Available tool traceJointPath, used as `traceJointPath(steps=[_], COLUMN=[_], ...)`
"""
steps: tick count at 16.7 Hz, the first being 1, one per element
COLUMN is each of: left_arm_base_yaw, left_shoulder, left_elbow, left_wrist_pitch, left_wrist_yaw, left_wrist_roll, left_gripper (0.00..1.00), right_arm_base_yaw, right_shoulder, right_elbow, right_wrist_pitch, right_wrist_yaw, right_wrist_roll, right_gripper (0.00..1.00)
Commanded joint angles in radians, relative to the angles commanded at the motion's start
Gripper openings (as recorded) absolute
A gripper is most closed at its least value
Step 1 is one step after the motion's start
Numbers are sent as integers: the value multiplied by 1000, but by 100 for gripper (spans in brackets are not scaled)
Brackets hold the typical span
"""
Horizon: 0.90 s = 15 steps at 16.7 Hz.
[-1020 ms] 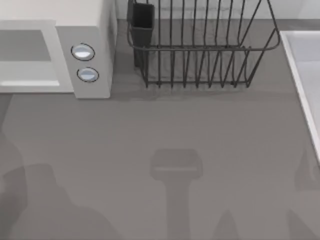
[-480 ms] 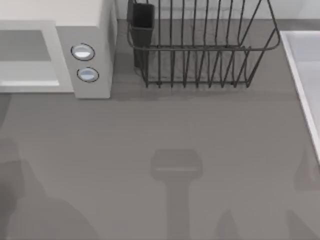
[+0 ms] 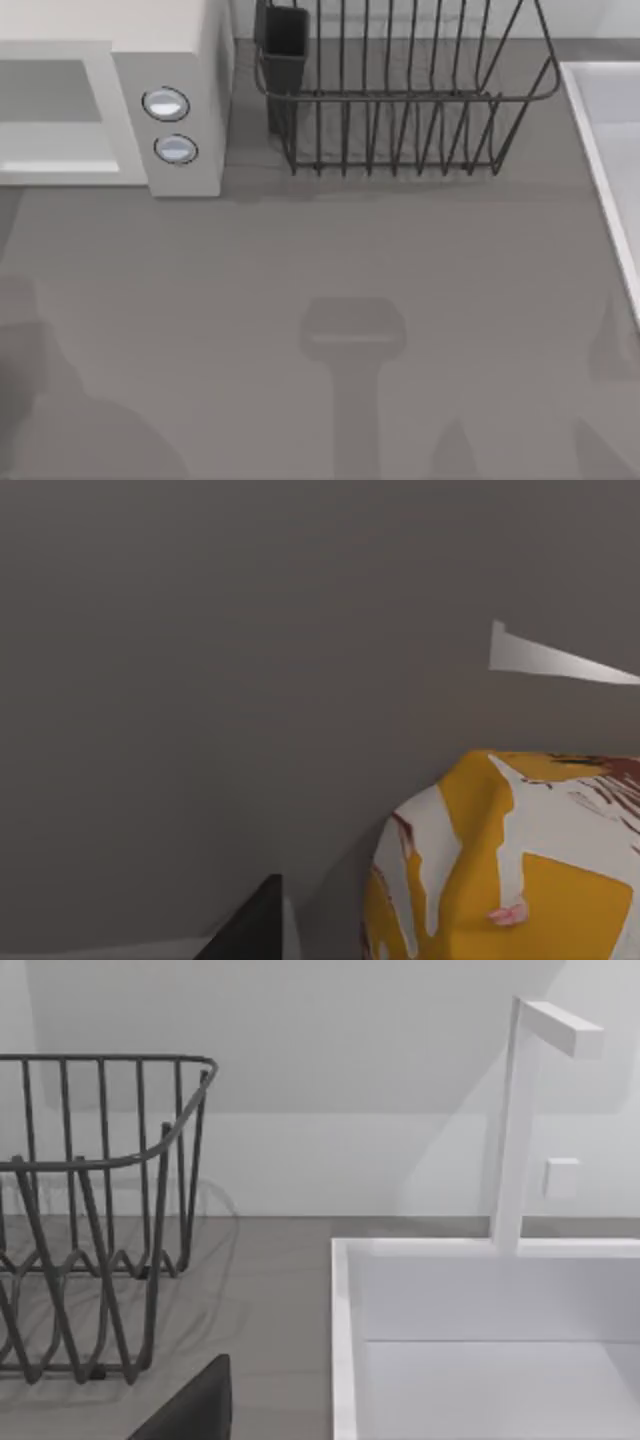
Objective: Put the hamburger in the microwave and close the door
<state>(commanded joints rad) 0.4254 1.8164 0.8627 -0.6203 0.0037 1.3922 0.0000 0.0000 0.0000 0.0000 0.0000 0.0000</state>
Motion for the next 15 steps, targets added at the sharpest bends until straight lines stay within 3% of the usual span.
traceJointPath(steps=[13, 15], left_arm_base_yaw=[0, 0], left_shoulder=[0, 0], left_elbow=[0, 0], left_wrist_pitch=[0, 0], left_wrist_yaw=[0, 0], left_wrist_roll=[0, 0], left_gripper=[2, 0], right_arm_base_yaw=[0, 0], right_shoulder=[0, 0], right_elbow=[0, 0], right_wrist_pitch=[0, 0], right_wrist_yaw=[0, 0], right_wrist_roll=[0, 0], right_gripper=[100, 100])
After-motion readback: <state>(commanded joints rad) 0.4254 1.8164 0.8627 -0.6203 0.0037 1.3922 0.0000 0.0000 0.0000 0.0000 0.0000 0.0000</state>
